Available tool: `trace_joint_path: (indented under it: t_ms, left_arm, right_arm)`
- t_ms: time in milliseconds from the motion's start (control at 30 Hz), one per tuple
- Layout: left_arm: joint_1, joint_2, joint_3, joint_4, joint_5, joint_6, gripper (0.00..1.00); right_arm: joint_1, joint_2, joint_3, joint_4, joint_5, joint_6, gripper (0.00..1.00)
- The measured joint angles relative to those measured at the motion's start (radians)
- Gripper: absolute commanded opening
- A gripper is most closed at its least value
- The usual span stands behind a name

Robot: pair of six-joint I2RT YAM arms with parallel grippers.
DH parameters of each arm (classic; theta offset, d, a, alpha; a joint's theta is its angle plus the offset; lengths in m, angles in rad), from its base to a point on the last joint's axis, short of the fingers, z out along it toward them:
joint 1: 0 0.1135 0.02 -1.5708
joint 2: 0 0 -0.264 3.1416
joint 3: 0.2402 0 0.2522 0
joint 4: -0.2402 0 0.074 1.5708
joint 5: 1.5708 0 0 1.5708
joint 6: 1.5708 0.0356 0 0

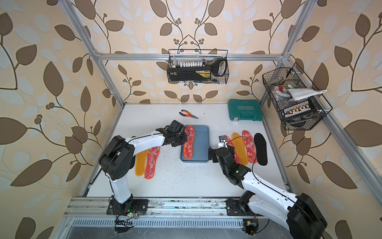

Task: Put the insoles into the storage box
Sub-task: Place the insole in the storage box.

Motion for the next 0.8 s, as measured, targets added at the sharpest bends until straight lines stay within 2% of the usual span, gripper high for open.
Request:
trace_joint_path:
  t_ms: [500, 800]
  left_arm:
    - [0.000, -0.009, -0.056, -0.067, -0.080, 0.040, 0.00]
    - [0.008, -0.134, -0.152, -0.114, -0.151, 0.100, 0.00]
  right_arm:
    - [0.000, 0.019, 0.005, 0.000, 0.000, 0.000, 0.99]
    - [0.000, 0.028, 0.006, -0.001, -0.002, 0.000, 0.99]
